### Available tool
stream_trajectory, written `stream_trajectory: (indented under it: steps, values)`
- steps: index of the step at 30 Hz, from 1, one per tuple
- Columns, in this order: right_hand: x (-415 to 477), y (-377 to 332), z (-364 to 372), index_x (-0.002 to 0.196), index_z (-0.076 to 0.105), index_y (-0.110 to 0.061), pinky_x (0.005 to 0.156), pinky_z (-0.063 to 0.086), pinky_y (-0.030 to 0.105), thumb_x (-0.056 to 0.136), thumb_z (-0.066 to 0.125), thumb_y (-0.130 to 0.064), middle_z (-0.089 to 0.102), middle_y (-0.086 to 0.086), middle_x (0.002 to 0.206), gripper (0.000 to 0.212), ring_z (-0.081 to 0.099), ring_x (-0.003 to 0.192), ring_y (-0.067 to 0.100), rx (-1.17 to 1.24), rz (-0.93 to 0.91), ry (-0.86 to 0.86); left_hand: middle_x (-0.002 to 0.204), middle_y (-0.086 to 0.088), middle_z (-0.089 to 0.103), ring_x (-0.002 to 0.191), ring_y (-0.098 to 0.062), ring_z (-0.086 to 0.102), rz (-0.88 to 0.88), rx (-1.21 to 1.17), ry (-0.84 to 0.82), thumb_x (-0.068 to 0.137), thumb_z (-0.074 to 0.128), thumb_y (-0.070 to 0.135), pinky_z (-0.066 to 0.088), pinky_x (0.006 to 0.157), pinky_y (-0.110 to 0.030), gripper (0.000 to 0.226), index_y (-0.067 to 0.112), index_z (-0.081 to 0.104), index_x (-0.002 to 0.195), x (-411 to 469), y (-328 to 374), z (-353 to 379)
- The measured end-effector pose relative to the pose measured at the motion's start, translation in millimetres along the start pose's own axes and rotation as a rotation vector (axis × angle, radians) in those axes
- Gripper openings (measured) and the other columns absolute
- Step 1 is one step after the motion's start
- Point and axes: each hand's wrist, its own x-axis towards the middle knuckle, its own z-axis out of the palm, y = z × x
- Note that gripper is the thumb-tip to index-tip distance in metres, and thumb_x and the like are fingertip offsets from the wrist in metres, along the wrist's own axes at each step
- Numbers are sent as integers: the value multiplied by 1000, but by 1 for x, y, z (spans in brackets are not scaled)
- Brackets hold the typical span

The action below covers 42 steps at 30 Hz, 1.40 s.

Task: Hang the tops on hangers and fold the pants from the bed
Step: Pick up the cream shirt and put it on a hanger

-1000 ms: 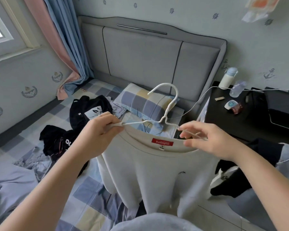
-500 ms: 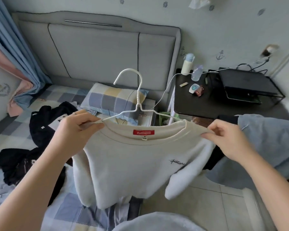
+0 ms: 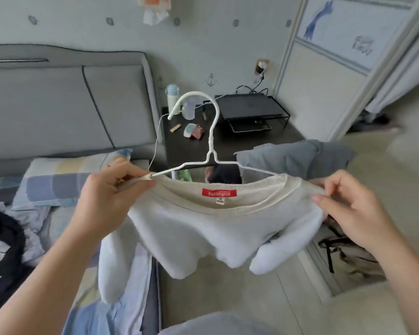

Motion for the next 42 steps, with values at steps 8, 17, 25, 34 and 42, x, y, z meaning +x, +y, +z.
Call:
stream_trajectory:
  steps: [8, 17, 25, 34, 42]
  values:
    - [-64, 39, -107, 95, 63, -24, 59, 40, 27, 86, 59, -58, 55, 2, 70, 36, 50, 62, 12, -271, 135, 63, 77, 11, 64, 70, 0, 56, 92, -149, -281, 83, 79, 16, 39, 65, -6, 20, 35, 73, 79, 46, 73, 153]
    - [-153, 65, -204, 82, 56, -20, 50, 27, 14, 104, 49, -12, 40, -12, 56, 24, 35, 50, 2, -273, 305, 38, 87, 1, 71, 87, -14, 66, 141, -278, -602, 85, 77, 11, 50, 81, -23, 5, 15, 76, 87, 65, 141, 347]
    - [-188, 68, -235, 73, 53, -35, 57, 32, 21, 90, 48, -17, 44, 2, 67, 25, 37, 60, 14, -77, 446, 185, 95, 7, 69, 89, -2, 60, 190, -251, -722, 88, 76, 15, 41, 78, -7, 4, 14, 75, 91, 72, 198, 490]
    - [-133, 99, -245, 64, 62, -31, 54, 37, 23, 78, 52, -19, 51, -4, 64, 21, 46, 58, 12, 212, 541, 693, 117, 22, 63, 106, 0, 60, 186, -312, -930, 95, 64, 41, 46, 87, -16, 20, 38, 63, 115, 84, 247, 572]
    - [-25, 122, -281, 67, 61, -29, 50, 42, 17, 81, 56, -26, 53, -7, 63, 15, 49, 56, 8, 175, 476, 1038, 96, 19, 70, 87, -5, 69, 347, -446, -1256, 80, 57, 64, 58, 77, -26, 26, 43, 65, 92, 133, 257, 562]
